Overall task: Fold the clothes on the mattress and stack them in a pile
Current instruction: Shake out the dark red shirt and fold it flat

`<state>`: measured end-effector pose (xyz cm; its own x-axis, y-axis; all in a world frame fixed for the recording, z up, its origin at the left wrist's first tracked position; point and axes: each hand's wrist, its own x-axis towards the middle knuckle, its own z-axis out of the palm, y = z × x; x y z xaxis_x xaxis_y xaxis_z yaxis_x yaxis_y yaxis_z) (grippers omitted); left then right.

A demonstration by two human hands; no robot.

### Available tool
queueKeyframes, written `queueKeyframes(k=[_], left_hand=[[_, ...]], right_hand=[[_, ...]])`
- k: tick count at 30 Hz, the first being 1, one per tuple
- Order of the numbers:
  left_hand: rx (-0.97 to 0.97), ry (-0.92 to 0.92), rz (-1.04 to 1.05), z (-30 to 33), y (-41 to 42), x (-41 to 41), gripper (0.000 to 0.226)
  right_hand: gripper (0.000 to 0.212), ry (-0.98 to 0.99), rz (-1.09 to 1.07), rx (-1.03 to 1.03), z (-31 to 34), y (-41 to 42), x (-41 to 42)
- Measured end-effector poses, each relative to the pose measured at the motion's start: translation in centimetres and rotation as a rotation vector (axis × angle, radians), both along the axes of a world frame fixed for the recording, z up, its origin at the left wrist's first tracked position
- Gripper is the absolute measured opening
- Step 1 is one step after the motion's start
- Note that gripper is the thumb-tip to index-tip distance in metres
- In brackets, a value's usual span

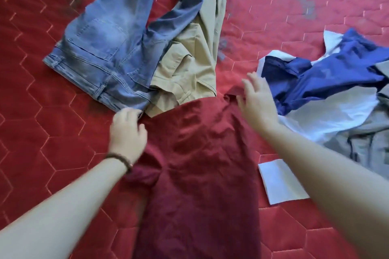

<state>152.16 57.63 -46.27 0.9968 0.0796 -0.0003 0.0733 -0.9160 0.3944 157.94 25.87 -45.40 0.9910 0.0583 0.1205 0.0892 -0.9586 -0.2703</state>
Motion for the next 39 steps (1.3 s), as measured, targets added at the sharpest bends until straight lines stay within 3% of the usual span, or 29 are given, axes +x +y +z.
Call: queueKeyframes(k=[3, 6, 9, 12, 18, 21, 23, 24, 26, 28, 31, 35, 39], left_hand=[[-0.049, -0.112, -0.323, -1.1, -6.4, -2.0, 0.037], [0.058, -0.074, -0.503, -3.8, -11.1, -2.6, 0.051], [0.215, 0.115, -0.480, -7.3, -11.7, -1.3, 0.074], [0.304, 0.175, -0.488, -9.8, -11.0, -0.7, 0.073], [0.363, 0.226, -0.470, -10.3, -11.3, 0.5, 0.074], [0.250, 0.278, -0.493, -8.8, -11.0, 1.3, 0.070], [0.021, 0.177, -0.410, -6.6, -9.9, 2.2, 0.063], [-0.015, 0.007, -0.344, -5.9, -9.1, 3.1, 0.054], [0.120, -0.241, -0.219, -5.2, -7.0, 6.1, 0.054], [0.264, -0.135, -0.210, -4.8, -5.5, 9.6, 0.077], [0.343, 0.097, -0.376, -6.1, -4.8, 13.1, 0.072], [0.390, 0.141, -0.502, -7.4, -3.3, 14.3, 0.065], [0.419, 0.171, -0.489, -7.0, -0.2, 16.1, 0.058]], right_hand=[[0.038, -0.076, 0.152, -0.009, -3.3, 2.6, -3.7], [0.048, 0.067, 0.230, -0.039, -6.8, 4.3, -5.2], [0.055, 0.200, 0.203, -0.118, -9.3, 3.7, -4.6], [0.056, 0.247, 0.194, -0.199, -10.9, 2.6, -4.0], [0.064, 0.239, 0.022, -0.207, -11.3, 2.8, -3.4], [0.063, 0.272, -0.048, -0.171, -10.1, 3.7, -2.4], [0.051, 0.160, -0.090, -0.070, -8.8, 4.4, -0.9], [0.042, 0.083, -0.095, 0.005, -8.0, 4.6, 0.4], [0.030, 0.091, -0.065, 0.094, -6.7, 4.9, 3.4], [0.029, 0.277, 0.009, 0.071, -6.0, 5.4, 6.3], [0.033, 0.471, 0.062, 0.055, -6.6, 6.2, 8.0], [0.057, 0.381, 0.094, 0.115, -7.7, 5.5, 6.4], [0.071, 0.374, 0.074, -0.042, -9.1, 3.9, 4.5]])
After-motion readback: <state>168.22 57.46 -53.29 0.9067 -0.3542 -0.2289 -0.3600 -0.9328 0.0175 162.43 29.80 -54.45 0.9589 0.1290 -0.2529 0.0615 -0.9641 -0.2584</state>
